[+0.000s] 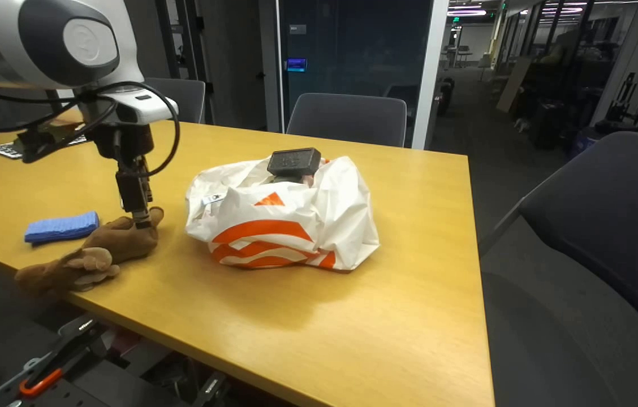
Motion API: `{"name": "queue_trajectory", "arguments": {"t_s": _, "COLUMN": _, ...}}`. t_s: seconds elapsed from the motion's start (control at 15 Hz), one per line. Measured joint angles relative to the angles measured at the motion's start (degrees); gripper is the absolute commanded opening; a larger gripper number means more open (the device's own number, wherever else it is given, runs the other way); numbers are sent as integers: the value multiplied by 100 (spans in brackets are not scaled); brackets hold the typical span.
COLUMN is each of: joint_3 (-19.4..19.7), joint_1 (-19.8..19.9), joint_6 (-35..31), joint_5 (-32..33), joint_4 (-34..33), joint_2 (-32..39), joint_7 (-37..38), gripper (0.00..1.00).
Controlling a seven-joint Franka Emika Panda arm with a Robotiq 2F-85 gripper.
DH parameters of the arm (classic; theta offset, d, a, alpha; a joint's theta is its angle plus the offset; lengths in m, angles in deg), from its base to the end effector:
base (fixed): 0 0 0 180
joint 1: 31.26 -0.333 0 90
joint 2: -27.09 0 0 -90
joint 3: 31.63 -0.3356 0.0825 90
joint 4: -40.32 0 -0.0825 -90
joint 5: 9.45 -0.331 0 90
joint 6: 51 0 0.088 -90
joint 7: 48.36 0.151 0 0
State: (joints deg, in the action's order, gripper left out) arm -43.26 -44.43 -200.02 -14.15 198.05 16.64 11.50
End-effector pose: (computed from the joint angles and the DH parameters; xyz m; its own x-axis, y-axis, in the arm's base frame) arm 0.3287 0.1492 0.2946 0.7747 -0.6323 0.0074 -0.6319 -0.7745 -0.0278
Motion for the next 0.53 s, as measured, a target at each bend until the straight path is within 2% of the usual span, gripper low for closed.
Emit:
{"name": "queue_trajectory", "arguments": {"t_s": 0.27, "joint_3": -3, "joint_1": -141, "joint_6": 2, "joint_5": -763, "joint_4": 21, "joint_2": 88, "joint_7": -1112, "gripper": 100}}
{"name": "queue_trajectory", "arguments": {"t_s": 0.53, "joint_3": -6, "joint_1": -123, "joint_6": -330, "joint_5": -905, "joint_4": 30, "joint_2": 485, "joint_7": -1391, "gripper": 100}}
